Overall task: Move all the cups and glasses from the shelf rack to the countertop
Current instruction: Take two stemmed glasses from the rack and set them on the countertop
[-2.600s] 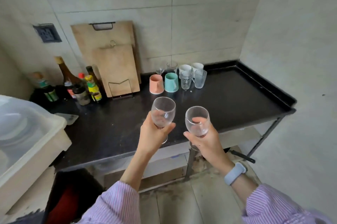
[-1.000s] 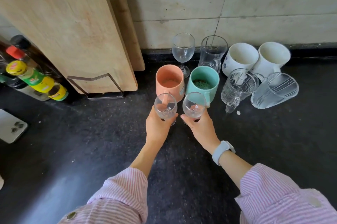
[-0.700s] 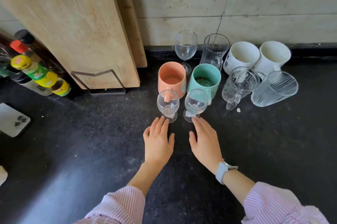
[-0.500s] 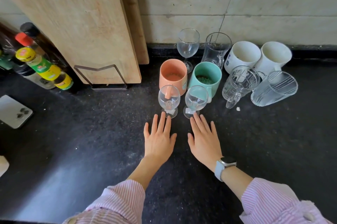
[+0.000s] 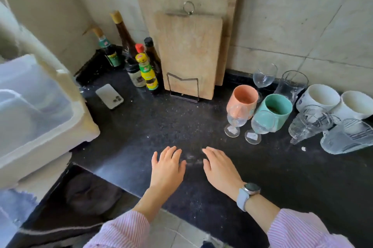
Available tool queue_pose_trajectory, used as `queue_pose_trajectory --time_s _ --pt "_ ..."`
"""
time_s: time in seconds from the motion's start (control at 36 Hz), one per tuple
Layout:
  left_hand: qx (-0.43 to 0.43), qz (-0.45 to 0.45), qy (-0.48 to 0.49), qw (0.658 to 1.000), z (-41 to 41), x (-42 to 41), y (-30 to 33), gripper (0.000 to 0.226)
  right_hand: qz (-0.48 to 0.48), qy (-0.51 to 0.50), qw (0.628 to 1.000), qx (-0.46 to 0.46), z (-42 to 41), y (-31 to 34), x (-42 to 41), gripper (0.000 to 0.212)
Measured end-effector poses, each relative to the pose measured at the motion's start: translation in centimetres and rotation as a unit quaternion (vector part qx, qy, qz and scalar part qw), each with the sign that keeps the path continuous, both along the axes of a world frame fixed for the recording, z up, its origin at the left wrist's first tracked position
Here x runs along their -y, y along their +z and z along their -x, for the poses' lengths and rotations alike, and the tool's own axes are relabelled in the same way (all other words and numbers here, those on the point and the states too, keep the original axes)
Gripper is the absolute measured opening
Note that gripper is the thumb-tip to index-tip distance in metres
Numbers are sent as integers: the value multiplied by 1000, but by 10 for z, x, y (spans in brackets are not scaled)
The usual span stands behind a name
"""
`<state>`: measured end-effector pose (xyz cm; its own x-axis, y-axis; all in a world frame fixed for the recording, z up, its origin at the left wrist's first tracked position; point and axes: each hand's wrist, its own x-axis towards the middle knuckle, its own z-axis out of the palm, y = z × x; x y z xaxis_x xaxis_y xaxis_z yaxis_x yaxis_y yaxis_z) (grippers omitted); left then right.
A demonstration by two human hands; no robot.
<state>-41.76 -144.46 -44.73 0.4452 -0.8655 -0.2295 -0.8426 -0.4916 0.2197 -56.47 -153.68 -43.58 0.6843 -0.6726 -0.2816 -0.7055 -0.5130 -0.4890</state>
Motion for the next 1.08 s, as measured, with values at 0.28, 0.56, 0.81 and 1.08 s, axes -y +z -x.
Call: queue_pose_trajectory --time_s 0.28,0.56,0.81,1.08 --pt "109 103 222 964 -86 -242 92 38 51 254 961 95 -136 77 -174 38" --pt "220 123 467 848 -43 -615 160 30 27 496 853 159 -198 133 -491 37" --pt "273 123 667 682 42 -858 200 31 12 670 703 238 -207 177 -761 31" --pt "278 119 762 572 51 -1023 191 32 -15 758 603 249 -244 176 -966 32"
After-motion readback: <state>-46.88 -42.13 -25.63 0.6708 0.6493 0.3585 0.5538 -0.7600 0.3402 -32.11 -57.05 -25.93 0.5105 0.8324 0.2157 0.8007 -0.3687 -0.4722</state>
